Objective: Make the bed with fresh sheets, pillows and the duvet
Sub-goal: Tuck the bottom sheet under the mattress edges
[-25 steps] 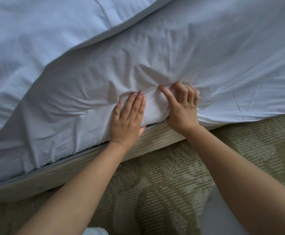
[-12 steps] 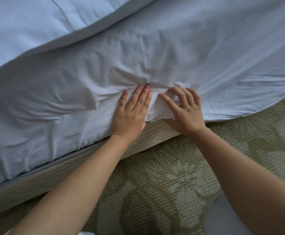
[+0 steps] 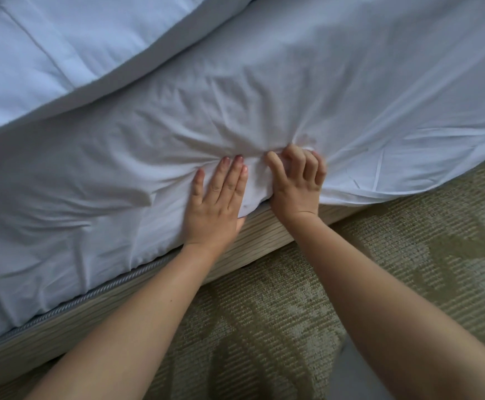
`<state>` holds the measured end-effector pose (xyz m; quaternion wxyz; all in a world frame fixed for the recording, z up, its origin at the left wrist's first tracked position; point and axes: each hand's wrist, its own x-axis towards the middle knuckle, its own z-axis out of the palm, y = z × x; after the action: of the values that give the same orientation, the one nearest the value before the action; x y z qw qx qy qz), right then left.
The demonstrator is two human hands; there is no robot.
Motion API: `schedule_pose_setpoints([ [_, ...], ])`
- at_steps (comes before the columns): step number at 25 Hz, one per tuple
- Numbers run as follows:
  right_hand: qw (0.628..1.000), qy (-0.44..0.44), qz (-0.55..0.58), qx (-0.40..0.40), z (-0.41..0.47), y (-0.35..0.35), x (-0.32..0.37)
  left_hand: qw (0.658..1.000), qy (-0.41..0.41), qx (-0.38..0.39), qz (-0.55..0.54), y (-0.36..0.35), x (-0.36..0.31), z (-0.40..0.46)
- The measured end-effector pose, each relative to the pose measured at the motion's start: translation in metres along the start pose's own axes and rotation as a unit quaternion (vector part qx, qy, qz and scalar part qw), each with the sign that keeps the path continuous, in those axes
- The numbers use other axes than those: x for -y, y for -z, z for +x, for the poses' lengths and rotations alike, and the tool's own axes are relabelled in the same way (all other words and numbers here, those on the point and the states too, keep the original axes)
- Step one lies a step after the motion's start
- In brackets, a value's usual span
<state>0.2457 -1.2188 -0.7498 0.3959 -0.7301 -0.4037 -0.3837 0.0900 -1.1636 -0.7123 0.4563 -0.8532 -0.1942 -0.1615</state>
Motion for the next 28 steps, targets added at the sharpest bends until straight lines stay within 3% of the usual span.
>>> schedule_pose_setpoints([
  [4, 0.999, -0.008, 0.039, 0.022, 0.003, 0.006, -0.003, 0.999, -0.015, 0.013, 0.028, 0.004, 0.002, 0.002],
  [9, 0.982, 0.058, 0.119, 0.135, 0.018, 0.034, -0.035, 0.999, -0.028, -0.009, -0.026, 0.006, 0.006, 0.019],
  [11, 0.982, 0.000, 0.108, 0.155, 0.020, 0.041, -0.056, 0.999, -0.037, -0.017, -0.011, 0.005, 0.004, 0.026],
  [13, 0.984, -0.062, 0.083, 0.143, 0.018, 0.045, -0.065, 0.998, -0.054, -0.020, 0.020, 0.006, -0.001, 0.032],
  [23, 0.992, -0.128, -0.013, 0.000, 0.006, 0.001, -0.042, 0.995, -0.090, -0.002, 0.048, 0.010, -0.014, 0.058],
  [28, 0.978, -0.198, 0.043, 0.054, 0.012, 0.013, -0.032, 0.994, -0.093, -0.010, 0.047, 0.011, -0.015, 0.058],
])
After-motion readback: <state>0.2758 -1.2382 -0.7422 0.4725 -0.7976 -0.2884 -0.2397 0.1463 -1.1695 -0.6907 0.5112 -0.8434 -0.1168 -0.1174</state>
